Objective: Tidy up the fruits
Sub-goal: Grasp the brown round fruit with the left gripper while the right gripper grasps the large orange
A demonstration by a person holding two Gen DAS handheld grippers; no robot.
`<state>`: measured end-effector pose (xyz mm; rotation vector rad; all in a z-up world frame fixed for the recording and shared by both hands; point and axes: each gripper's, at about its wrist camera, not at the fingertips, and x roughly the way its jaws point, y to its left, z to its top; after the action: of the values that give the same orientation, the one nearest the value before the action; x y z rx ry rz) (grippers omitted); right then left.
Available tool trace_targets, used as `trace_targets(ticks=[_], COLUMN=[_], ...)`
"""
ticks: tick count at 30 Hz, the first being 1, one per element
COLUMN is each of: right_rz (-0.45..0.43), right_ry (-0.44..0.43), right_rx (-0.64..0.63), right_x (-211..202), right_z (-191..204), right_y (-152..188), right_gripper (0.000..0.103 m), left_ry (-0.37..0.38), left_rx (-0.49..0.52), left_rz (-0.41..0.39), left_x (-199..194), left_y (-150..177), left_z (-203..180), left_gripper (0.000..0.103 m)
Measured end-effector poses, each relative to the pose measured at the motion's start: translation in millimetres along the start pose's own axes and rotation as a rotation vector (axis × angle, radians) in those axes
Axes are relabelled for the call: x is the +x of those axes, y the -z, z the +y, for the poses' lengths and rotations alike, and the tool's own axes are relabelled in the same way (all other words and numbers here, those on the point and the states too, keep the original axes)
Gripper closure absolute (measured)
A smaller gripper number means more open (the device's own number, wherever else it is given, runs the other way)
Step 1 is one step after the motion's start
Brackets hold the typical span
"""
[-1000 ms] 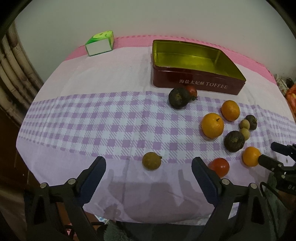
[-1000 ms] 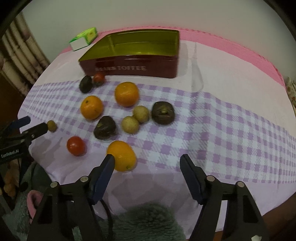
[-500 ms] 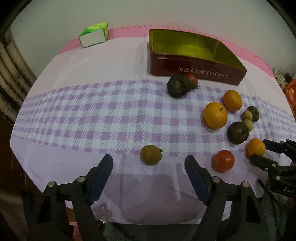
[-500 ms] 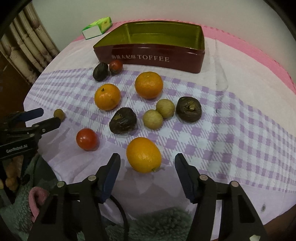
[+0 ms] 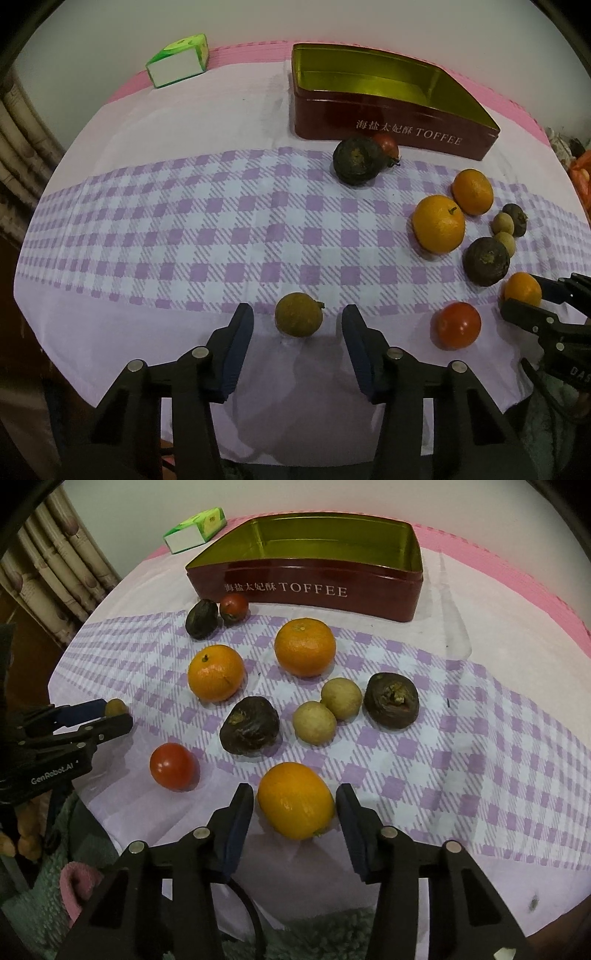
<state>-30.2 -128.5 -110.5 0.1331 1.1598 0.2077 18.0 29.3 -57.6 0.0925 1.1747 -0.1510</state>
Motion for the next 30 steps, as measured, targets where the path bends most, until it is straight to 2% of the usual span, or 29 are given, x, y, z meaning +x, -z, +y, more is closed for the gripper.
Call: trace_targets(ticks=[4,6,8,17,30], right_rz=[-0.001,-0.002,-0.002,-0.01,-0.054], right_ry=[-0.008,-0.009,-0.012,-0.023,-0.013], right_rx=[0.001,0.002,0.002,0.018,0.051], right_x=[2.3,2.2,2.6,-2.9,-14.6], right_z=[1.5,1.8,2.0,-2.9,-18.0], right_y=[-3.3,-4.0,-4.2,-2.9,-11.6], right_gripper=[0.066,0.066,0.066,0.067,0.067], left_ry=[0.003,0.008,0.01,0.015,0.03], left_rx=[0.006,0.009,0.009,0.02,0.034], left_rz=[0.013,0.008,0.006,-0.012,-0.049], left_x=[2.9,3.2,4.3,5.4,5.4], left_y=[1.6,1.4,-0.3,-2.8,-31.5], left_z=[-3.7,-2.4,-2.7,-3.4,-11.3], left_gripper=[0.065,0.072,0.075,0.075,0.075])
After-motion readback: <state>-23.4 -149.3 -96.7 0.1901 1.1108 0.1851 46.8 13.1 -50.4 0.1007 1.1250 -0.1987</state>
